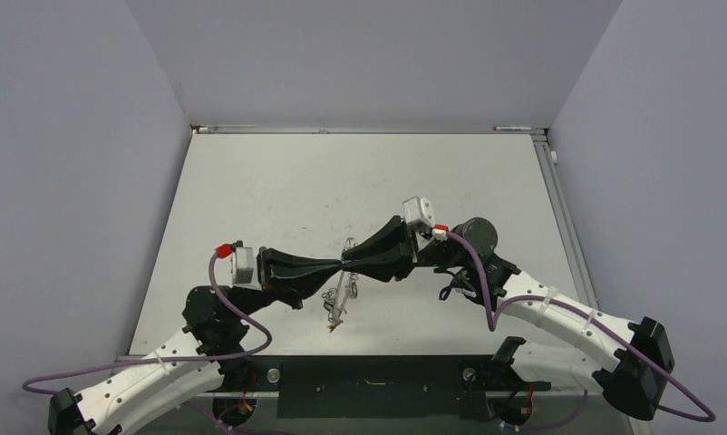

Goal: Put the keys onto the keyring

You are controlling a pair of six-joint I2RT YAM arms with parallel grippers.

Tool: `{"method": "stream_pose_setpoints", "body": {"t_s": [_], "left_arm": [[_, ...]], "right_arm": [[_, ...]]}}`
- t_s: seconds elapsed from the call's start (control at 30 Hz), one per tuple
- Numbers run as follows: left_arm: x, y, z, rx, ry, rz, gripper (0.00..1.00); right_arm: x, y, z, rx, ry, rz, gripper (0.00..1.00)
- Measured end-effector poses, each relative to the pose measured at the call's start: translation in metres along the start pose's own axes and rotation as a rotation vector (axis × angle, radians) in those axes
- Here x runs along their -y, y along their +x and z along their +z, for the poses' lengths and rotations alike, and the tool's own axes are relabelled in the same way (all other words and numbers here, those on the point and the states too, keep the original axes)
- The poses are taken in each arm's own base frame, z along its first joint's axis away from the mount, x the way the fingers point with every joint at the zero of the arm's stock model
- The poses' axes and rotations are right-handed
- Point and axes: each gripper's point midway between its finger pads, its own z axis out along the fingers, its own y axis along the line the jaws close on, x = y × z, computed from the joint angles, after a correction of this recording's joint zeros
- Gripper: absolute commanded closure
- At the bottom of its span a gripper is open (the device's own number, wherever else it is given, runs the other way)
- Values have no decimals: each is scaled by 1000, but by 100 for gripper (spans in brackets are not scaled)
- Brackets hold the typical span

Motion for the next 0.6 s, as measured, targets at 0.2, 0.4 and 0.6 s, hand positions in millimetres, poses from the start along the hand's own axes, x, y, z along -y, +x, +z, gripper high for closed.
{"method": "stream_pose_setpoints", "body": {"t_s": [0.2, 0.4, 0.6], "left_arm": [[0, -1, 0, 9, 2, 1, 100], [2, -9, 0, 42, 10, 15, 100], [1, -6, -4, 19, -6, 30, 100]], "right_arm": [[1, -2, 5, 3, -5, -13, 95], [-2, -8, 11, 3, -16, -52, 95], [-1, -3, 11, -36, -13, -83, 95]]}}
